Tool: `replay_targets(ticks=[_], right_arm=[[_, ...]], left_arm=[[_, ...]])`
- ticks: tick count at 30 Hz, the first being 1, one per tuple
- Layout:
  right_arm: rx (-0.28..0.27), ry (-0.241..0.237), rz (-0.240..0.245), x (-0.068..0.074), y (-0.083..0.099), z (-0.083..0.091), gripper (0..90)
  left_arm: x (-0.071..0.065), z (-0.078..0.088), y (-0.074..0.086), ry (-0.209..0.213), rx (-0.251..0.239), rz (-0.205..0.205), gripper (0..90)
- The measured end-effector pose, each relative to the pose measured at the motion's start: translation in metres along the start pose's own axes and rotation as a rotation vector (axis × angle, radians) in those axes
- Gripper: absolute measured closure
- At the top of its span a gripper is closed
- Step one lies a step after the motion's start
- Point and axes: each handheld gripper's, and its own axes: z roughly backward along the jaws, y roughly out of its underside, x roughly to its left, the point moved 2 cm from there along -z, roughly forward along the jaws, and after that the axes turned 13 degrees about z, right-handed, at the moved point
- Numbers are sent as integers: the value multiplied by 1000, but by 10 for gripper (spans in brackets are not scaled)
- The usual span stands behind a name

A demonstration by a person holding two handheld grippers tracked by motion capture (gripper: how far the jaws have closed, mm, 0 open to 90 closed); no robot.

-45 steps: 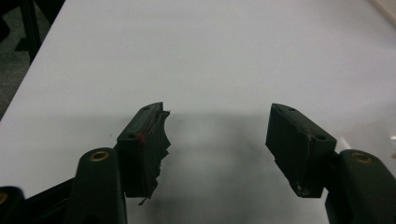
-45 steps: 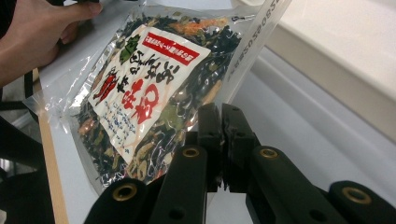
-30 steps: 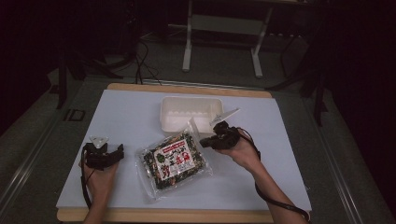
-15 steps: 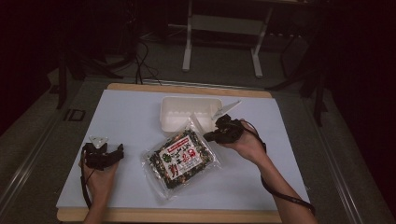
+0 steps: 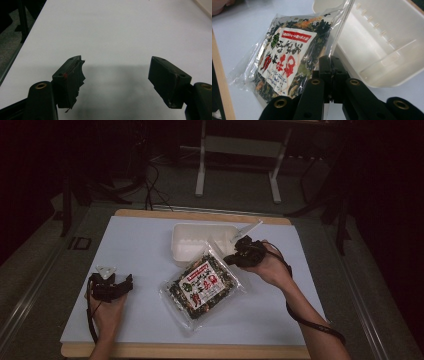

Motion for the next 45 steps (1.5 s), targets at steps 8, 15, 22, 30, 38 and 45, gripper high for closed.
replay_targets(ticks=[8,15,22,30,38,45], right_arm=[[13,34,16,-6,-4,9,900],[14,52,24,-10,-6,17,900],[8,67,20,-16,-6,26,900],[-32,61,37,-19,-10,40,900],[-104,22,43,-21,-13,52,900],[-170,-14,43,-23,-13,62,900]], left_arm=[[0,0,0,-2,0,1,278],[0,0,0,-3,1,1,278],[0,0,0,-5,-3,0,280],[0,0,0,-5,-4,1,284],[0,0,0,-6,-5,-1,284],[0,0,0,-6,-5,-1,284]])
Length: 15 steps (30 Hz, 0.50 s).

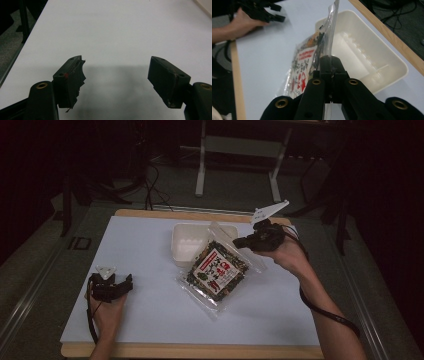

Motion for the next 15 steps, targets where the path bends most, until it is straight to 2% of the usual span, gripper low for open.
replay_targets(ticks=[9,12,15], right_arm=[[-69,-33,-5,2,-3,6,900],[-107,-49,-4,2,-6,9,900],[-125,-49,-8,2,-7,11,900]], left_arm=[[0,0,0,1,-1,1,284],[0,0,0,1,-2,3,284],[0,0,0,1,-2,3,284]])
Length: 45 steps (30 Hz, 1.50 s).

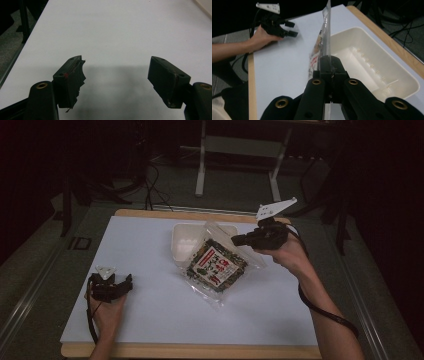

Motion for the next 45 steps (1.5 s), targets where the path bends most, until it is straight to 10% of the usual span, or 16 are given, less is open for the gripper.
replay_targets(ticks=[45], right_arm=[[-117,54,-4,-14,-30,25,900]], left_arm=[[-1,-1,1,-5,3,-6,282]])
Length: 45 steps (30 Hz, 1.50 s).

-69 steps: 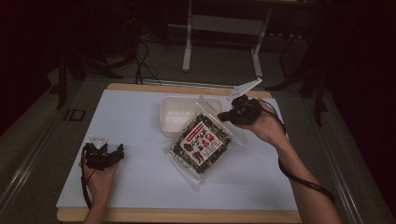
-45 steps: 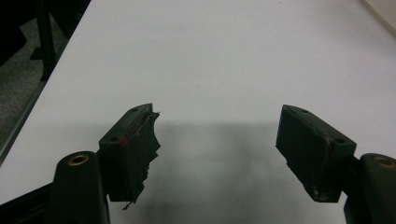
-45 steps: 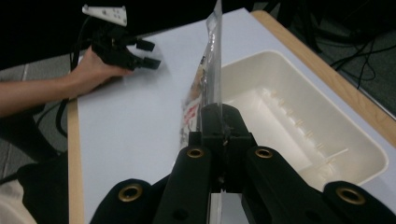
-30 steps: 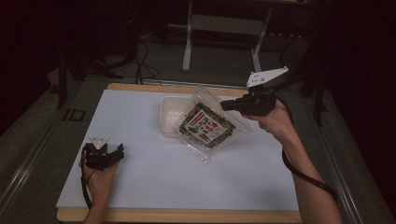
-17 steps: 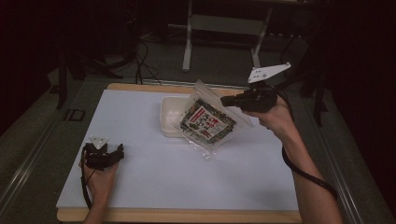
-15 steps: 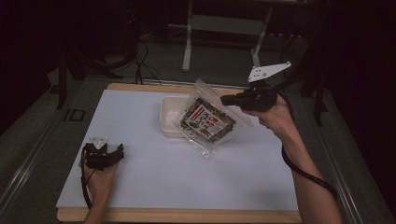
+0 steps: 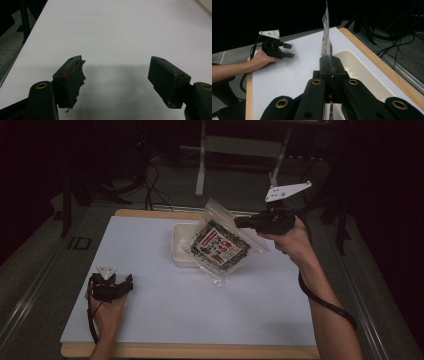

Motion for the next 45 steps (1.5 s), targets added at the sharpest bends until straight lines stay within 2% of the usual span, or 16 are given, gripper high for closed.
replay_targets(ticks=[14,21,29,38,41,45], right_arm=[[-24,22,-5,-9,-12,-2,900],[-10,38,-1,-13,-17,-3,900],[-65,56,-23,-23,-23,-1,900],[-84,74,-47,-34,-21,-11,900],[-95,70,-54,-37,-20,-15,900],[-78,54,-51,-38,-17,-26,900]], left_arm=[[0,0,0,2,0,1,282],[-1,-1,-1,3,0,-2,282],[0,-1,-1,5,1,3,282],[0,-1,-1,5,3,5,282],[0,-1,-1,6,3,5,282],[0,-1,-1,7,2,8,282]])
